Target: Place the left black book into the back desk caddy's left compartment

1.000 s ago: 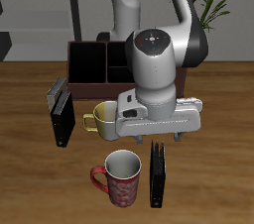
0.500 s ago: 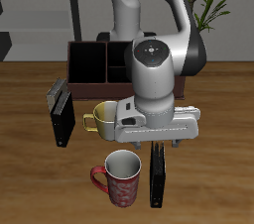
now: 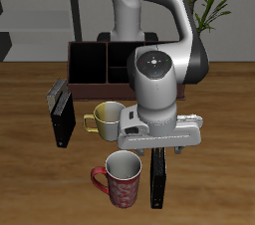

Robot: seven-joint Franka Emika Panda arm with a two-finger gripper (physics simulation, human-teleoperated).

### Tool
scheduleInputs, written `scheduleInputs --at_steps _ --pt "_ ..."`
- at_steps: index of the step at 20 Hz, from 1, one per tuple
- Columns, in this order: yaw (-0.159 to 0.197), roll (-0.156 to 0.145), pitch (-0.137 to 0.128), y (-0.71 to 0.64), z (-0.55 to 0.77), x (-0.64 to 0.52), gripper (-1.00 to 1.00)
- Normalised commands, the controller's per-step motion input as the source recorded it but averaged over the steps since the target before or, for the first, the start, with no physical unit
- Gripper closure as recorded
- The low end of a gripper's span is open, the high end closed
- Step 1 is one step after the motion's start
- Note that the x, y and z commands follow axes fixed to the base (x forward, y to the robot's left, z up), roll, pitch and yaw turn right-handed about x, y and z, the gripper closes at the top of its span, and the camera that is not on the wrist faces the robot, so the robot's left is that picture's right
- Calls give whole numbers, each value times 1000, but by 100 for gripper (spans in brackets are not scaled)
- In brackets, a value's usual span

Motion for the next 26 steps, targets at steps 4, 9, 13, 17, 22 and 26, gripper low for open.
scheduleInputs --at_steps 4,9,13,17,22,26 --pt "-2 -10 15 -53 -79 33 -100" --pt "4 38 15 81 -93 -21 100" --pt "0 1 5 20 -39 11 100" --pt "-1 1 0 7 13 -6 100" --pt "9 4 -12 -27 87 -26 100" --pt "-5 19 -47 103 322 -228 100"
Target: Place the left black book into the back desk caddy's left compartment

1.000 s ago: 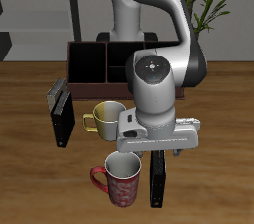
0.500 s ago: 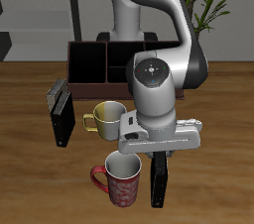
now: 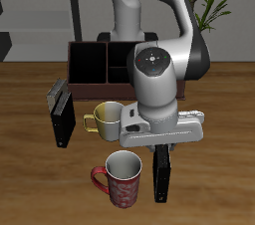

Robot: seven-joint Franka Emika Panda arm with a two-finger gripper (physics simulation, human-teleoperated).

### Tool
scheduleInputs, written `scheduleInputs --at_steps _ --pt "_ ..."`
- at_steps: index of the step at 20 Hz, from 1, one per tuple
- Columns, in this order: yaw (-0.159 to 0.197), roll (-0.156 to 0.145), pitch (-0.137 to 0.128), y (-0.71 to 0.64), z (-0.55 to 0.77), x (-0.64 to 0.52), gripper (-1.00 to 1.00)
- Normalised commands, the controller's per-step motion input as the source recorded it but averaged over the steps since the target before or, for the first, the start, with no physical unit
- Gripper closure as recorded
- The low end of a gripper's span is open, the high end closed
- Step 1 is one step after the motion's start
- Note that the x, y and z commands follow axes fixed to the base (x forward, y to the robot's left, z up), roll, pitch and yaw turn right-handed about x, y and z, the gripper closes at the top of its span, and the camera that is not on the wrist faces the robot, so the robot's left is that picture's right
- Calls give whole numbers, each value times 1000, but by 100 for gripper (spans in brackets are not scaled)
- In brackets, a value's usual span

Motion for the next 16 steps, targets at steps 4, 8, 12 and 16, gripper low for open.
scheduleInputs --at_steps 4,8,12,16 --pt "26 31 -44 89 282 -229 100" --pt "17 21 -62 48 408 -393 100" --pt "1 -3 -72 -95 386 -382 100" --pt "-29 -31 -76 -202 423 -465 100"
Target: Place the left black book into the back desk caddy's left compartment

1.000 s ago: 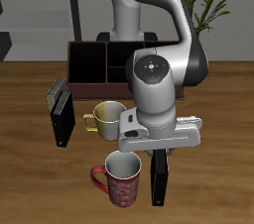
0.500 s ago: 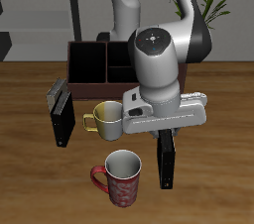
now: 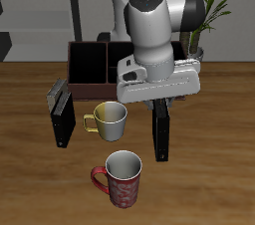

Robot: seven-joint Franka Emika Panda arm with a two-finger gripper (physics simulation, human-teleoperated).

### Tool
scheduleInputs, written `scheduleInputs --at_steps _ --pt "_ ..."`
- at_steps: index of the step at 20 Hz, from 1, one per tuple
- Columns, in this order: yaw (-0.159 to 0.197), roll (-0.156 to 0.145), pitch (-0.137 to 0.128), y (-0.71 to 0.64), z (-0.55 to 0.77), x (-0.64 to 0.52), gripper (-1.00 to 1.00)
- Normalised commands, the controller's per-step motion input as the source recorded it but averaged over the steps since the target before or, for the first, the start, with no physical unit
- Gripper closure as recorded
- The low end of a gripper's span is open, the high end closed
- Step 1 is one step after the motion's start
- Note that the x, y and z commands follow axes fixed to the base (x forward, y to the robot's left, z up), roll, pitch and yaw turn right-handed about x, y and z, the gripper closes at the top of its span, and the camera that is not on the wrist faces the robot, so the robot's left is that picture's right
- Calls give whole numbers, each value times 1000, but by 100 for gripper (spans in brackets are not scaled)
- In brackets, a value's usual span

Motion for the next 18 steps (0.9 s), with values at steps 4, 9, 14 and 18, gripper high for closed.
scheduleInputs --at_steps 4,9,14,18 --pt "30 7 -66 -94 297 -422 100" --pt "16 4 -49 -102 262 -365 100" --pt "-7 1 -65 -165 425 -486 100" --pt "18 -10 -74 -128 407 -488 100"
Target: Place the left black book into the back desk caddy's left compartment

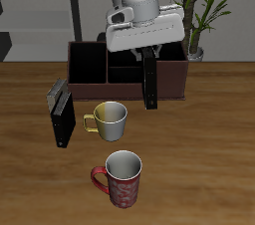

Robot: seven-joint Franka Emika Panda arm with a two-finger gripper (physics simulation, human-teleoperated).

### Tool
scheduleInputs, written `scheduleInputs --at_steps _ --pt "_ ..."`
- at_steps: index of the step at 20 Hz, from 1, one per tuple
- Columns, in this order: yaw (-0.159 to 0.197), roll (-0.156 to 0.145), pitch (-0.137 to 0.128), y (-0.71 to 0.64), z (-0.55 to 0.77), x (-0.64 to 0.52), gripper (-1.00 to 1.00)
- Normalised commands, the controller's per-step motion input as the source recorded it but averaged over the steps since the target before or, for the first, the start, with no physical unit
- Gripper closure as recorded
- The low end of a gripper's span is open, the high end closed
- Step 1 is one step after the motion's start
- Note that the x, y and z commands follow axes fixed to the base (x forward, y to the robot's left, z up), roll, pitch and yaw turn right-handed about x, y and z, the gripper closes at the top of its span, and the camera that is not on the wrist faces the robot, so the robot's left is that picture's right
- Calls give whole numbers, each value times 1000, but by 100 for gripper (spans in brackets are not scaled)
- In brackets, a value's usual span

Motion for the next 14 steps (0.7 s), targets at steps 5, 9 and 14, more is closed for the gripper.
scheduleInputs --at_steps 5,9,14 --pt "10 -5 -39 -107 299 -330 100" --pt "14 13 -37 -7 245 -342 100" --pt "1 5 -24 35 137 -322 100"
